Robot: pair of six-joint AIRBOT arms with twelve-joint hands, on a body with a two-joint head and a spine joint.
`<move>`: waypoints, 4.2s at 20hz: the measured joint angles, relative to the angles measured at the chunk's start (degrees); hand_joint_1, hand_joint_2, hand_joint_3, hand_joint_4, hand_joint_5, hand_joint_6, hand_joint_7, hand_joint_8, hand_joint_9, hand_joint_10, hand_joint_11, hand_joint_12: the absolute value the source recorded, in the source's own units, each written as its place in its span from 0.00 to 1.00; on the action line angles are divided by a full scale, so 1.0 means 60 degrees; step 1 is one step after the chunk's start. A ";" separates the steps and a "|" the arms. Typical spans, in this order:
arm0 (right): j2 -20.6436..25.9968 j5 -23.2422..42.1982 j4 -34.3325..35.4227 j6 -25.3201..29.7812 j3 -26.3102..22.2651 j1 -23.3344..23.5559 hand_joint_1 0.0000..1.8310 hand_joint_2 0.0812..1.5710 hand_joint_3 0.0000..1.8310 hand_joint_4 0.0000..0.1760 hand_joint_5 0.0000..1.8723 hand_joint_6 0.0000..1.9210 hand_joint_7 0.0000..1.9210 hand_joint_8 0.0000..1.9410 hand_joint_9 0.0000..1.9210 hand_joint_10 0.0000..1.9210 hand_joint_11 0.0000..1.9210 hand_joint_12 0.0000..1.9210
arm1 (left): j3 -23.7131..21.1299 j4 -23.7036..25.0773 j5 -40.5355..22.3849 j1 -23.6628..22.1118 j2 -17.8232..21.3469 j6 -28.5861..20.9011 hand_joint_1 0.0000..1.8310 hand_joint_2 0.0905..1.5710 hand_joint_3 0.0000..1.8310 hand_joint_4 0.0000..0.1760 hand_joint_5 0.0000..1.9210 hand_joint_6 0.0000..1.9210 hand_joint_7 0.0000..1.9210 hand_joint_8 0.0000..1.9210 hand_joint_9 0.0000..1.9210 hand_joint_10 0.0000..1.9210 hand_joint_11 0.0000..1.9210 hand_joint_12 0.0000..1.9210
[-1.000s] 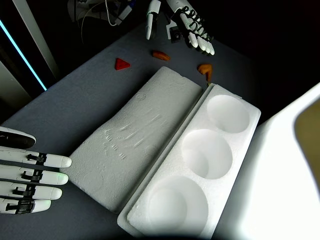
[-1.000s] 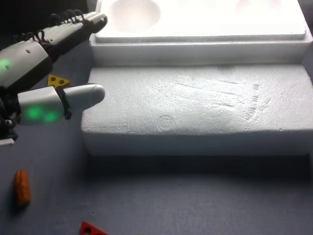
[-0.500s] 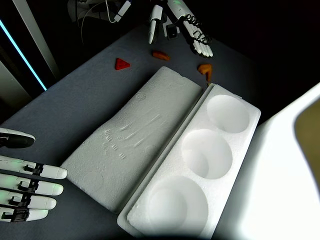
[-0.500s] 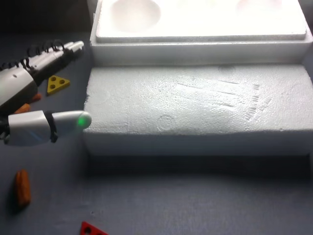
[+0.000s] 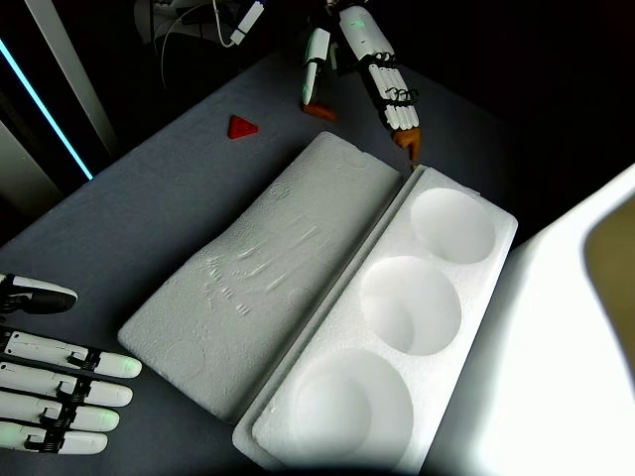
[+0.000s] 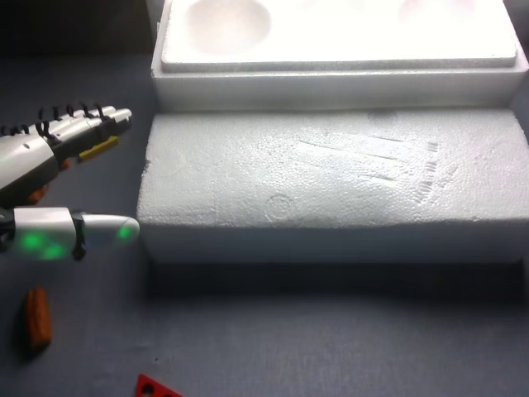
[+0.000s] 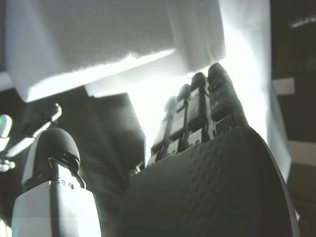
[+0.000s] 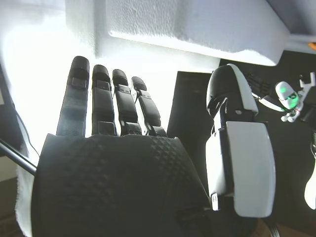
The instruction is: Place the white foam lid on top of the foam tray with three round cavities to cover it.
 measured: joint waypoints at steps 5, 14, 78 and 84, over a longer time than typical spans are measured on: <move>-0.0237 -0.0277 0.0171 -0.0044 0.0138 0.0127 0.29 0.73 0.00 0.00 0.00 0.00 0.00 0.00 0.00 0.00 0.00 0.00 | 0.0080 -0.0025 0.0270 0.0102 -0.0251 0.0062 0.27 0.60 0.00 0.00 0.04 0.01 0.00 0.00 0.00 0.00 0.00 0.00; -0.0965 -0.0761 0.0714 -0.0095 0.0648 0.0492 0.31 0.71 0.00 0.00 0.00 0.00 0.00 0.00 0.00 0.00 0.00 0.00 | 0.0080 -0.1129 0.0044 0.0474 -0.0656 0.0597 0.28 0.60 0.00 0.00 0.04 0.00 0.00 0.00 0.00 0.00 0.00 0.00; -0.0514 -0.0667 0.0157 0.0135 0.1348 0.3468 0.27 0.77 0.00 0.00 0.00 0.52 0.03 0.41 0.00 0.56 0.00 1.00 | 0.0630 -0.0911 -0.1712 -0.1734 -0.0750 -0.0492 0.32 0.72 0.00 0.00 0.16 0.00 0.06 0.00 0.02 0.00 0.00 0.41; -0.0914 -0.2022 0.0033 0.0040 0.2280 0.4619 0.33 0.79 0.00 0.00 0.00 0.40 0.00 0.37 0.00 0.52 0.00 0.97 | 0.1738 -0.0754 -0.0350 -0.2696 -0.1388 -0.0543 0.29 0.71 0.00 0.00 0.15 0.00 0.07 0.00 0.02 0.00 0.00 0.56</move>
